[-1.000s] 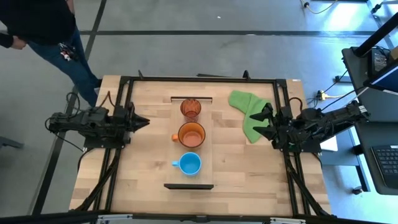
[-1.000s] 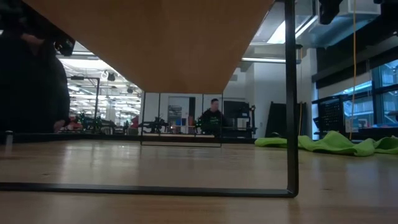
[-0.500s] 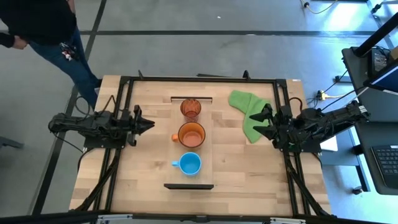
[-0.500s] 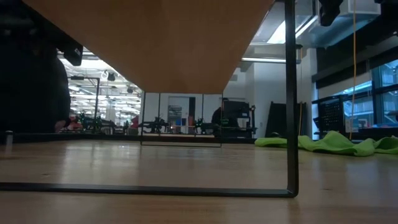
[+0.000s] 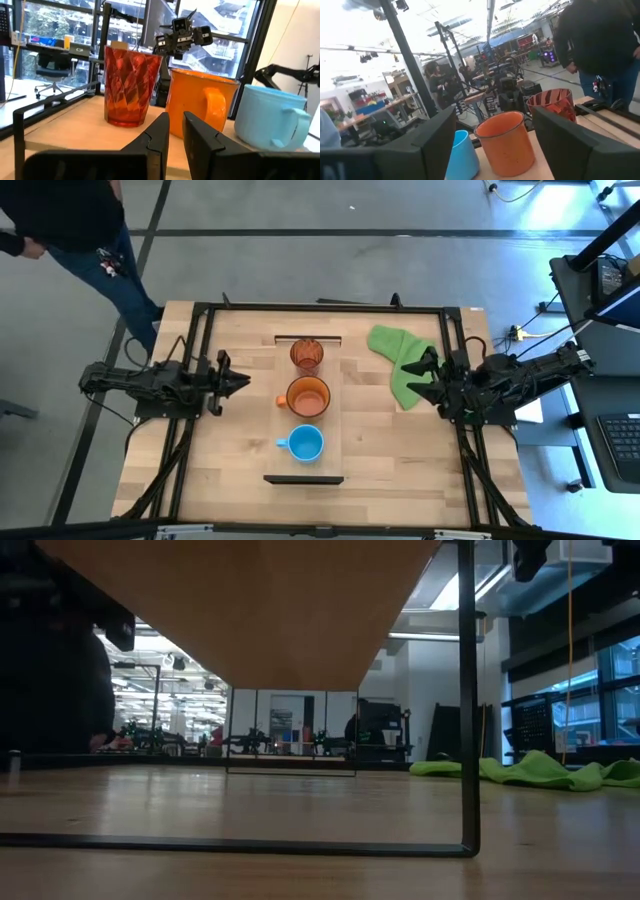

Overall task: Stack small to large cups/mugs on shelf
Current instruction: Return to Home Position

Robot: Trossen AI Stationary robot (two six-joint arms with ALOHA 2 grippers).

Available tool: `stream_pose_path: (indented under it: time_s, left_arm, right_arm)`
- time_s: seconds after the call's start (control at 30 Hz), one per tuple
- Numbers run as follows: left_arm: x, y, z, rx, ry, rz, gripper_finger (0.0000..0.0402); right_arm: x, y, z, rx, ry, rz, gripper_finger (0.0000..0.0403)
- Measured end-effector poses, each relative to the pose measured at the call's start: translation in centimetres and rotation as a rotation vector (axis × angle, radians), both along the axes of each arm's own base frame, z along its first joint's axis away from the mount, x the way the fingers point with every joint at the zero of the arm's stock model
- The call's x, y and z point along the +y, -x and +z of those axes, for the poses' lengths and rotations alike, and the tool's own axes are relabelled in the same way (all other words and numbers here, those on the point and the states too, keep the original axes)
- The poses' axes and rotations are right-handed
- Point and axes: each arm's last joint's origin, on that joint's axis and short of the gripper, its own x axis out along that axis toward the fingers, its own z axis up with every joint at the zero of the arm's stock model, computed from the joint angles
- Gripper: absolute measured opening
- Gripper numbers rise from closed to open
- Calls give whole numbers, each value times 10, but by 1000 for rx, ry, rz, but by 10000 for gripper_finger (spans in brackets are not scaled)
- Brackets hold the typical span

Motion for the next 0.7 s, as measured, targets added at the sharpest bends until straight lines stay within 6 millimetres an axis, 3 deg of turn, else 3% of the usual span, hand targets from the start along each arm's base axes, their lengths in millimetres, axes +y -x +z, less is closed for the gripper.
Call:
stream_pose_path:
  time_s: [0.13, 0.37, 0.7]
  left_arm:
    - [0, -1, -4, 37, 21, -3, 47]
    - [0, -1, -4, 34, 59, -8, 47]
    - [0, -1, -4, 30, 89, -12, 47]
  right_arm:
    - [0, 0, -2, 18, 92, -25, 263]
    - [-1, 1, -1, 9, 88, -37, 263]
    - [-5, 22, -43, -162, 96, -14, 263]
